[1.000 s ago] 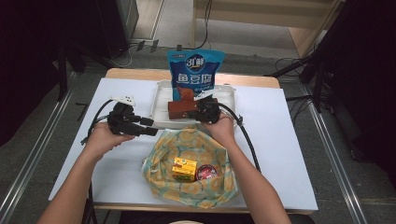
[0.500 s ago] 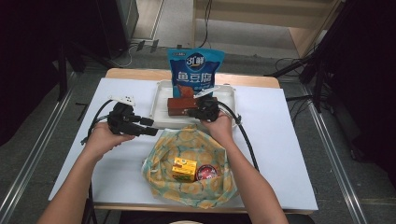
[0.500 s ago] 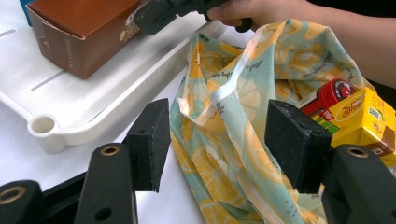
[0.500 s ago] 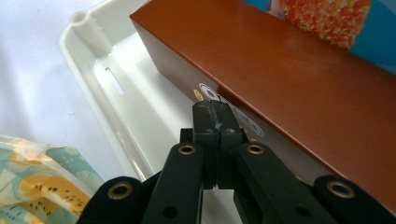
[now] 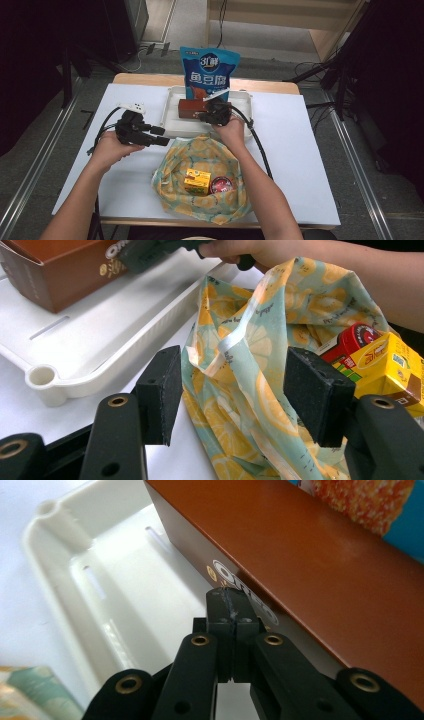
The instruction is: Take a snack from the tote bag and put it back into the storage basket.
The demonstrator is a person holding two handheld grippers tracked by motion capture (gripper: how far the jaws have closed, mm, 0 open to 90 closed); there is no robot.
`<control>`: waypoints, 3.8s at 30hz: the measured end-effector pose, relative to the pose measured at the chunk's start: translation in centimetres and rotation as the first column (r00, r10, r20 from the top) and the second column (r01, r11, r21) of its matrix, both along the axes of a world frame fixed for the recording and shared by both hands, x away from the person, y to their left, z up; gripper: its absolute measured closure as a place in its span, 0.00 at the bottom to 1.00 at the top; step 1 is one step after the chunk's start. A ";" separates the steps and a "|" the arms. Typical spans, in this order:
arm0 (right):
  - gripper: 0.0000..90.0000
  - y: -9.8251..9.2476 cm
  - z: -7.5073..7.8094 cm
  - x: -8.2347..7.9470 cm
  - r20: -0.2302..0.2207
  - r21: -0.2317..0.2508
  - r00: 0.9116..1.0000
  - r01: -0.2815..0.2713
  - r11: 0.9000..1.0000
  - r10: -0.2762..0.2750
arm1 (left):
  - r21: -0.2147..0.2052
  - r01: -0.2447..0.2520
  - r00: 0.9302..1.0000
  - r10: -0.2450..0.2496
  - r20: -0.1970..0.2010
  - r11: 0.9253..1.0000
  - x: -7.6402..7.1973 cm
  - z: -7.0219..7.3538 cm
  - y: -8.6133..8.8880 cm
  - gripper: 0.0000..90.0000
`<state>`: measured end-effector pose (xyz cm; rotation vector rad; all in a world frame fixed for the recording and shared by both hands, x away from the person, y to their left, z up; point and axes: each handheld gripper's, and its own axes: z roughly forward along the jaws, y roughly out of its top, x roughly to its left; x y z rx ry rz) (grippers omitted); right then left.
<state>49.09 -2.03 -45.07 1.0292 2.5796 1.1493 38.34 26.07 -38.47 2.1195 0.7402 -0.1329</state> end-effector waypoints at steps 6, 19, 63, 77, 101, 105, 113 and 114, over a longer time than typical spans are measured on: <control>1.00 -0.5 -0.1 0.2 -0.011 0.021 1.000 -0.002 1.000 0.002 | 0.000 0.001 1.000 -0.001 0.002 1.000 0.0 0.0 0.0 0.46; 0.94 -2.0 0.9 -0.9 0.002 0.077 1.000 -0.031 0.997 0.031 | -0.002 0.000 1.000 0.000 0.007 1.000 -0.1 0.0 -0.1 0.46; 0.57 -7.4 4.6 -6.7 0.033 0.141 0.997 -0.074 0.987 0.070 | 0.005 0.013 0.999 -0.013 0.032 1.000 -3.4 0.7 -1.6 0.46; 0.54 -9.3 4.5 -9.5 0.050 0.137 0.997 -0.069 0.988 0.062 | 0.013 0.042 0.996 -0.043 0.082 0.999 -4.3 1.0 -2.5 0.46; 0.52 -11.5 3.4 -12.1 0.044 0.125 0.999 -0.024 0.992 0.019 | 0.020 0.104 0.989 -0.106 0.108 0.994 -5.6 1.3 -4.1 0.48; 0.52 -11.5 3.4 -12.1 0.048 0.123 0.999 -0.024 0.992 0.018 | 0.020 0.117 0.986 -0.118 0.114 0.993 -5.8 1.5 -4.4 0.48; 0.52 -11.5 3.2 -11.8 0.046 0.118 0.999 -0.022 0.993 0.017 | 0.017 0.157 0.981 -0.157 0.117 0.988 -6.5 1.5 -5.4 0.48; 0.52 -11.5 3.2 -11.8 0.046 0.118 0.999 -0.023 0.993 0.017 | 0.019 0.159 0.980 -0.160 0.118 0.987 -6.6 1.6 -5.6 0.48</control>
